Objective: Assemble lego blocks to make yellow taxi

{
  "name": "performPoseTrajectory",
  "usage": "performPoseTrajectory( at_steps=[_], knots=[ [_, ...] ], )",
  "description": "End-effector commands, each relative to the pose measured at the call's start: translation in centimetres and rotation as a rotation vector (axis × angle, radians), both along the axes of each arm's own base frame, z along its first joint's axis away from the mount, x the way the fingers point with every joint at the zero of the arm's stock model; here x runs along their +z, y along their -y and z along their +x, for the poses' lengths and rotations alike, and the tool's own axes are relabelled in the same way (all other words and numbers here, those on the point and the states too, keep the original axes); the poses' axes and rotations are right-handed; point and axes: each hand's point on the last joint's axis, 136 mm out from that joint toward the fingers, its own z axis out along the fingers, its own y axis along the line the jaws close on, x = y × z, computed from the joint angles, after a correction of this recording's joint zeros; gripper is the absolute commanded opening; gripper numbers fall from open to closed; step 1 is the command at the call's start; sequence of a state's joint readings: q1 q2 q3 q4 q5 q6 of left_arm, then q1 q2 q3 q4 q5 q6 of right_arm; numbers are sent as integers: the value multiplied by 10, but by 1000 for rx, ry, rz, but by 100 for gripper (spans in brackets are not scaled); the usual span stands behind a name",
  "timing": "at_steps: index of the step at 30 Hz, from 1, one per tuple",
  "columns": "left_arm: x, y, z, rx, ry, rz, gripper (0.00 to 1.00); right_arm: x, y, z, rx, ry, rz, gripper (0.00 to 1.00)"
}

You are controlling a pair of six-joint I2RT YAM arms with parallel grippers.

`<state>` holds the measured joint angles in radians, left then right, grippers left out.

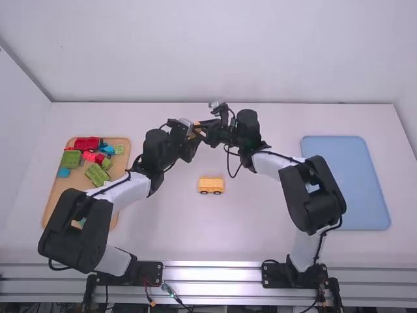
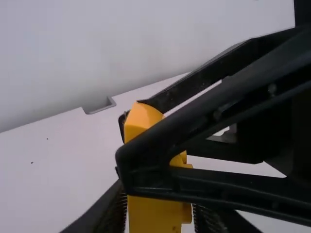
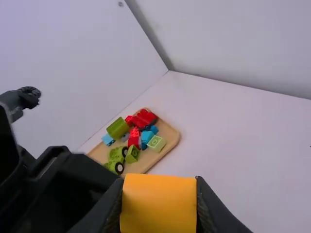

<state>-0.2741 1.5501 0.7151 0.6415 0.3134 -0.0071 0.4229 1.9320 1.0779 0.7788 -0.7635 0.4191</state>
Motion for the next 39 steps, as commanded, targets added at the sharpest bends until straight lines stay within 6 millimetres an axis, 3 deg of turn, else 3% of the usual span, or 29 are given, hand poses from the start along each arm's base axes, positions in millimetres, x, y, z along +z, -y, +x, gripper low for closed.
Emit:
performPoseTrajectory(
  at_steps=[1, 8, 11, 13, 16, 19, 23, 26, 30, 34, 38, 39],
  knots=[
    [-2, 2, -2, -5, -23, -26, 99, 6, 0, 5, -4, 25, 3, 17],
    [-14, 0, -5, -1, -70, -4, 99, 9, 23, 21, -52, 93, -44, 15],
    [-20, -9, -5, 17, -97, 1, 99, -1, 61, 34, -140, 59, -238, 15],
    [-21, -16, -2, 34, -103, 1, 99, -6, 81, 33, -160, 48, -382, 15],
    [-21, -30, 1, 67, -110, 1, 99, -16, 109, 18, -125, 24, -641, 13],
    [-17, -44, 3, 59, -108, -25, 99, -32, 129, -11, 12, 15, -887, 15],
    [-14, -55, 4, 42, -109, -53, 99, -54, 142, -40, 177, 26, -1073, 19],
    [-15, -67, 3, 35, -122, -74, 99, -84, 149, -69, 388, 53, -1271, 15],
    [-16, -74, 3, 44, -135, -84, 99, -109, 153, -88, 550, 56, -1414, 8],
    [-17, -76, 3, 49, -140, -82, 99, -135, 153, -107, 695, 18, -1476, 9],
    [-18, -74, 3, 45, -143, -78, 99, -153, 158, -109, 727, -26, -1500, 9],
    [-19, -74, 3, 48, -144, -77, 99, -162, 160, -109, 737, -45, -1500, 15]
  ],
)
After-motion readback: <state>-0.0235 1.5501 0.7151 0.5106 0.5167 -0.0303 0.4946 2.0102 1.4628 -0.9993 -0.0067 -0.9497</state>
